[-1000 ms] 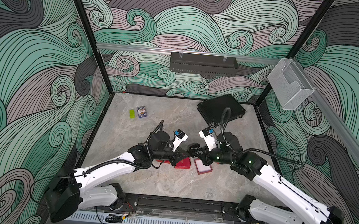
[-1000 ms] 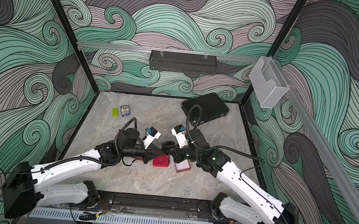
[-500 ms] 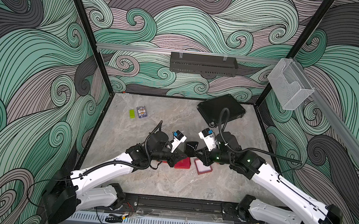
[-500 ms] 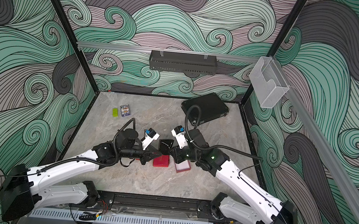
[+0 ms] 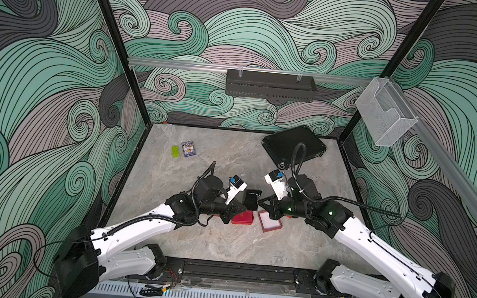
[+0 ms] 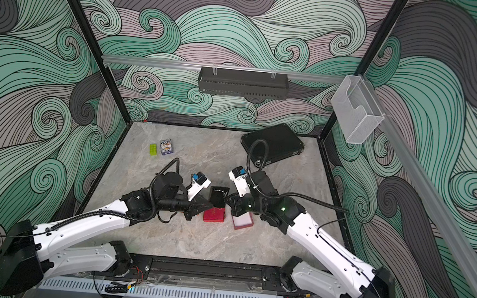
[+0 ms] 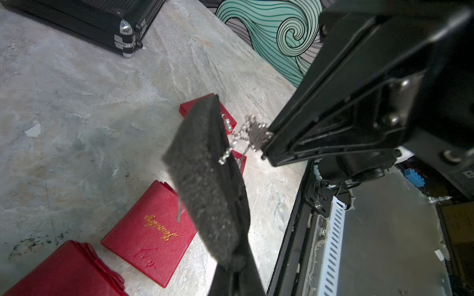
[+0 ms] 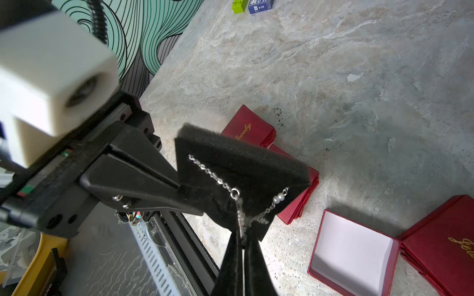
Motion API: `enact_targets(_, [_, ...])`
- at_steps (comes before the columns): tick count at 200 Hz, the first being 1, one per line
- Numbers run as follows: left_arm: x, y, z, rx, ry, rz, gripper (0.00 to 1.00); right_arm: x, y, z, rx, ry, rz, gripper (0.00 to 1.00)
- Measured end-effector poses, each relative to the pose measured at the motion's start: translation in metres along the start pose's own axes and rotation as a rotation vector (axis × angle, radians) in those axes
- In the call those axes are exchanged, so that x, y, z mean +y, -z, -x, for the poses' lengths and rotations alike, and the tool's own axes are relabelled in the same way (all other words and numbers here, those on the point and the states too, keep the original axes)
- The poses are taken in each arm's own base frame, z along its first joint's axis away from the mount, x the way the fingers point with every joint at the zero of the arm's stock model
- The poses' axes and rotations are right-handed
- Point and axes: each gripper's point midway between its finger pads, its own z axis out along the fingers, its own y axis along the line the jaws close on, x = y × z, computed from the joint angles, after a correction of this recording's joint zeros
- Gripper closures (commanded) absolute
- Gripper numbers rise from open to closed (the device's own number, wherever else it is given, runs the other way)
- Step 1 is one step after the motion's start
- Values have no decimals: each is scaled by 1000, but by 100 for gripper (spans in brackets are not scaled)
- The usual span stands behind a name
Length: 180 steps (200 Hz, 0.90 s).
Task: Take the necklace out of the lift-off lid jewelry box
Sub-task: Pick up the necklace from the inner lining.
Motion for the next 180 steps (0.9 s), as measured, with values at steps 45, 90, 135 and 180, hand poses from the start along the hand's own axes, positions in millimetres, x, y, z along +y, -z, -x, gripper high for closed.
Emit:
enact_targets(45, [2, 0, -6, 24, -16, 11, 100, 1, 6, 11, -29, 13, -1, 98])
enact_targets(90, [-1, 3, -10, 30, -29, 6, 100, 0, 18, 33, -84, 31, -11, 100])
enact_targets(135, [-8, 5, -15, 40, -46, -30, 100, -5, 27, 55, -126, 42, -33, 100])
enact_targets(180, [-17, 4, -25, 68, -51, -74, 100, -12, 29, 74, -146, 45, -51, 100])
